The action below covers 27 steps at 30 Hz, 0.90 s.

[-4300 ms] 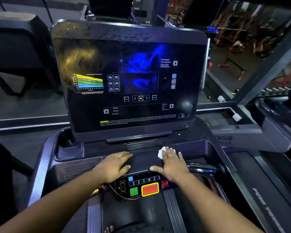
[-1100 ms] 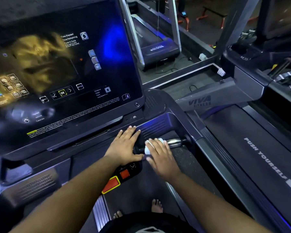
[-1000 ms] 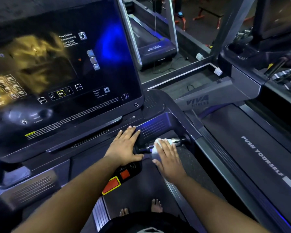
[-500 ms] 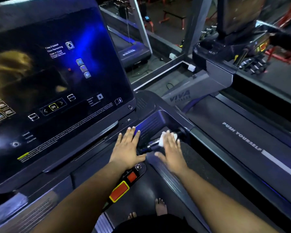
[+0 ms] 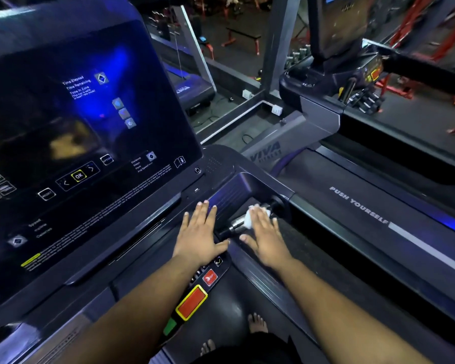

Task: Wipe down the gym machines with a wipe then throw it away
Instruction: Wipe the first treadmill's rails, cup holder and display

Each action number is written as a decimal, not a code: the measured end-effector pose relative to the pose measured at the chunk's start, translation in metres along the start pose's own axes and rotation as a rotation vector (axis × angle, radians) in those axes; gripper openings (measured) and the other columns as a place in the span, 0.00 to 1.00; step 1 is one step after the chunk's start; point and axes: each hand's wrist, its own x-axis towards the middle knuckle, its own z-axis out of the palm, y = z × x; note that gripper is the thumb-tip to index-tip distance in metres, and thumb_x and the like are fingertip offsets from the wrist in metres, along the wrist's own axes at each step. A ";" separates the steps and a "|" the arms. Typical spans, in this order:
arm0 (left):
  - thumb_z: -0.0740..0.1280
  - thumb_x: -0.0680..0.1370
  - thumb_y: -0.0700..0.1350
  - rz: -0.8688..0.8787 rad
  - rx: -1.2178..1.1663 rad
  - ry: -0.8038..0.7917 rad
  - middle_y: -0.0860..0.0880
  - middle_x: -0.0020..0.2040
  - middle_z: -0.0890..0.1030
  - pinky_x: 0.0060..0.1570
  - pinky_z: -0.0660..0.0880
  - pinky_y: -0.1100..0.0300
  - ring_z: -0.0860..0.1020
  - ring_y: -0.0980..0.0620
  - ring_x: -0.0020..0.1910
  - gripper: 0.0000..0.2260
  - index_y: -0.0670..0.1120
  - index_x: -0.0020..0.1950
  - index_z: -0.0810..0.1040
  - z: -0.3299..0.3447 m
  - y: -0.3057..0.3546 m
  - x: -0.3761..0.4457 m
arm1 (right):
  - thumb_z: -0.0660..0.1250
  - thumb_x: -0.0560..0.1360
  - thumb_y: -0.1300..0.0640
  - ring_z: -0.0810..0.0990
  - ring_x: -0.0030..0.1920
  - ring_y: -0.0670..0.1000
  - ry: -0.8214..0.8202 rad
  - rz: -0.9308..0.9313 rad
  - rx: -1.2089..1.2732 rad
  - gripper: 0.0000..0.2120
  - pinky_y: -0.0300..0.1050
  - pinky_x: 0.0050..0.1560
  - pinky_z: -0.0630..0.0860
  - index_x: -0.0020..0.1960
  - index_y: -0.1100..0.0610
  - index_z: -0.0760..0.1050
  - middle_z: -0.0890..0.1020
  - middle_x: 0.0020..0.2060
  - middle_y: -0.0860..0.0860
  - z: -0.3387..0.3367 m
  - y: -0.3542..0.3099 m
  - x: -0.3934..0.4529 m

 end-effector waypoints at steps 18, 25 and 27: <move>0.61 0.72 0.73 -0.097 -0.021 -0.050 0.49 0.84 0.38 0.81 0.40 0.45 0.36 0.51 0.82 0.51 0.50 0.84 0.41 -0.003 0.004 0.001 | 0.44 0.76 0.26 0.60 0.78 0.54 -0.119 -0.541 -0.152 0.43 0.59 0.80 0.48 0.79 0.56 0.60 0.66 0.76 0.53 0.006 -0.017 0.019; 0.59 0.70 0.75 -0.138 -0.015 -0.033 0.49 0.84 0.41 0.81 0.41 0.47 0.38 0.52 0.82 0.52 0.50 0.85 0.45 -0.002 0.006 -0.001 | 0.52 0.82 0.39 0.78 0.59 0.57 0.015 -0.498 -0.165 0.23 0.55 0.64 0.70 0.62 0.52 0.77 0.81 0.56 0.51 -0.006 -0.009 0.051; 0.63 0.72 0.73 -0.148 -0.005 -0.010 0.48 0.84 0.43 0.81 0.41 0.47 0.39 0.51 0.83 0.51 0.50 0.85 0.46 -0.001 0.007 -0.002 | 0.48 0.81 0.36 0.79 0.50 0.58 -0.034 -0.437 -0.232 0.28 0.55 0.54 0.72 0.52 0.53 0.78 0.82 0.47 0.51 -0.015 -0.018 0.066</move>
